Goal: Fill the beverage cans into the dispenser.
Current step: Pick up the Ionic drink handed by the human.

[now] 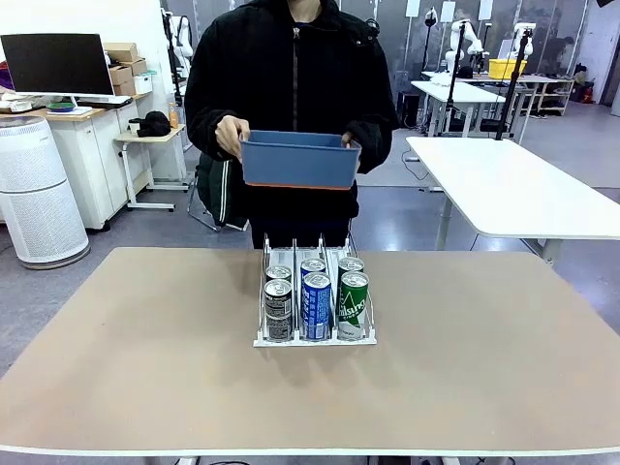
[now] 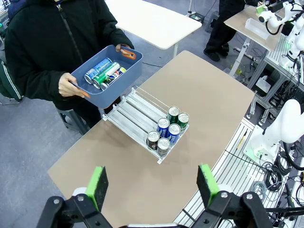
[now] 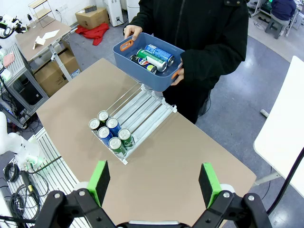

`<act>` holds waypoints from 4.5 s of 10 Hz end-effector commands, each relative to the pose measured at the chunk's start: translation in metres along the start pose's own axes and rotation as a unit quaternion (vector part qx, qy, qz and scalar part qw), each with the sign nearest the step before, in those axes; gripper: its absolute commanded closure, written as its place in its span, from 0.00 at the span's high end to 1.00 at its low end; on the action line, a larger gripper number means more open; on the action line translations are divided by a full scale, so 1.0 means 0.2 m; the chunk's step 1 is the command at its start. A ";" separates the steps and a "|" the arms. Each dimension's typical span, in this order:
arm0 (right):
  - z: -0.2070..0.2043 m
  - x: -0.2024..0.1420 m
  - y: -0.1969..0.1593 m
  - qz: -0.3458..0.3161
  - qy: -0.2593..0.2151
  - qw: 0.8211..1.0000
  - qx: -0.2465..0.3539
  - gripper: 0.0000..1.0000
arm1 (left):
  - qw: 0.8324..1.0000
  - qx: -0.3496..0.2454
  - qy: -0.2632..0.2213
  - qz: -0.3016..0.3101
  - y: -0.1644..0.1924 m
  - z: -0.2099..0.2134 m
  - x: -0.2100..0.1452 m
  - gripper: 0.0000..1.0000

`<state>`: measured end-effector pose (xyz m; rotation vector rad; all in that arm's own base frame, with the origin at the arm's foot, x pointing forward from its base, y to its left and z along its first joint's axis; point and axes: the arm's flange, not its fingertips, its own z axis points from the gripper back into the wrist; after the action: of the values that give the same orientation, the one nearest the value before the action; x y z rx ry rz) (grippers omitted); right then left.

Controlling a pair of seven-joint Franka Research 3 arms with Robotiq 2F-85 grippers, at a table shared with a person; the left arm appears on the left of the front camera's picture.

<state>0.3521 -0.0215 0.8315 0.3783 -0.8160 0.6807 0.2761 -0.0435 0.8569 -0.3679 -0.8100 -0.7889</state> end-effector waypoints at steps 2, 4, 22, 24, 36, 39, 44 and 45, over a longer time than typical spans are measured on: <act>-0.01 0.00 0.00 -0.003 -0.003 1.000 0.002 1.00 | 1.000 0.000 0.000 0.002 0.00 0.00 0.00 1.00; -0.01 0.00 0.00 -0.003 -0.003 1.000 0.002 1.00 | 1.000 0.000 0.000 0.002 0.00 0.00 0.00 1.00; -0.01 0.00 0.00 -0.003 -0.003 1.000 0.002 1.00 | 1.000 0.000 0.000 0.002 0.00 0.00 0.00 1.00; -0.01 0.00 0.00 -0.003 -0.003 1.000 0.002 1.00 | 1.000 0.000 0.000 0.002 0.00 0.00 0.00 1.00; -0.01 0.00 0.00 -0.003 -0.003 1.000 0.002 1.00 | 1.000 0.000 0.000 0.002 0.00 0.00 0.00 1.00; -0.01 0.00 0.00 -0.003 -0.003 1.000 0.002 1.00 | 1.000 0.000 0.000 0.002 0.00 0.00 0.00 1.00; -0.01 0.00 0.00 -0.003 -0.003 1.000 0.002 1.00 | 0.999 0.027 0.000 0.022 0.03 -0.02 0.02 1.00; -0.01 0.00 0.00 -0.003 -0.003 1.000 0.002 1.00 | 0.998 0.054 0.000 0.031 0.04 -0.04 0.01 1.00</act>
<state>0.3521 -0.0215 0.8315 0.3783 -0.8160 0.6807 0.2853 -0.0394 0.8565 -0.3409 -0.8206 -0.7464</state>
